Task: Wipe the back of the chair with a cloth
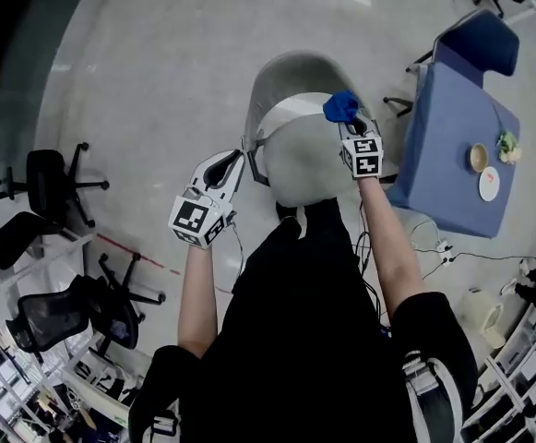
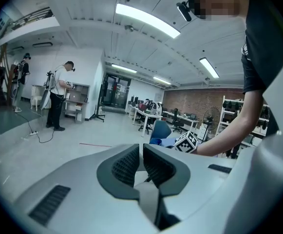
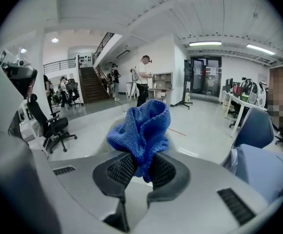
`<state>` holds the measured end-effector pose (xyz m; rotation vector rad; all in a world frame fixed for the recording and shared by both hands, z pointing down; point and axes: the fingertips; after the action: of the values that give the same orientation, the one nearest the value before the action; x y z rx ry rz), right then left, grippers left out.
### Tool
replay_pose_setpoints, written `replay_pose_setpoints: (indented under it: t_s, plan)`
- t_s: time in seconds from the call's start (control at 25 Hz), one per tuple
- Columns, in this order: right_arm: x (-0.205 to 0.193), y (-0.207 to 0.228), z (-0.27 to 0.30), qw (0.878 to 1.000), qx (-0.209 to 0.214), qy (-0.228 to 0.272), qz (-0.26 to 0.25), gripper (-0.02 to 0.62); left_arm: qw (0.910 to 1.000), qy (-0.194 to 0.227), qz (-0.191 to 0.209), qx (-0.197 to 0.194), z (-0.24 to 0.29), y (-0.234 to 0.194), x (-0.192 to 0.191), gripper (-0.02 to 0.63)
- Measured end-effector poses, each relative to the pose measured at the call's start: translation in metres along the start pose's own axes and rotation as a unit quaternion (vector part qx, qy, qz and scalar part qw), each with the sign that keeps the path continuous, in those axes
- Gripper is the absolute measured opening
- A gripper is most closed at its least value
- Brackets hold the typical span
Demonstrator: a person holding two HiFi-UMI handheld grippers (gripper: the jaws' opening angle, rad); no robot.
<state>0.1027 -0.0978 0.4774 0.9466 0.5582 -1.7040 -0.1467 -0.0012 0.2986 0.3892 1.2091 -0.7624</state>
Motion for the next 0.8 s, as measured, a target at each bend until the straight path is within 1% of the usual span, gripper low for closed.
replay_pose_setpoints:
  t_s: [0.2, 0.4, 0.8]
  plan:
    - [0.012, -0.022, -0.028, 1.000, 0.019, 0.013, -0.019, 0.077, 1.0000, 0.004, 0.005, -0.001, -0.011, 0.009, 0.005, 0.041]
    - [0.016, -0.047, -0.064, 0.997, 0.035, 0.026, -0.063, 0.077, 0.9998, 0.011, 0.011, -0.010, -0.024, 0.018, 0.008, 0.041]
    - [0.033, -0.082, -0.118, 0.995, 0.036, 0.074, -0.061, 0.077, 0.9987, 0.010, 0.019, -0.047, -0.028, 0.029, -0.001, 0.041]
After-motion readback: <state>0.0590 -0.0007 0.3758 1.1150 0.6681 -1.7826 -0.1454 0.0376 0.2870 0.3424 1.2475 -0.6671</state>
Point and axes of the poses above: the fingertips, and each gripper's own axes: z forward along the fingers, y to its right, x out of its top, and after that the axes turned 4 degrees about z, right-handed
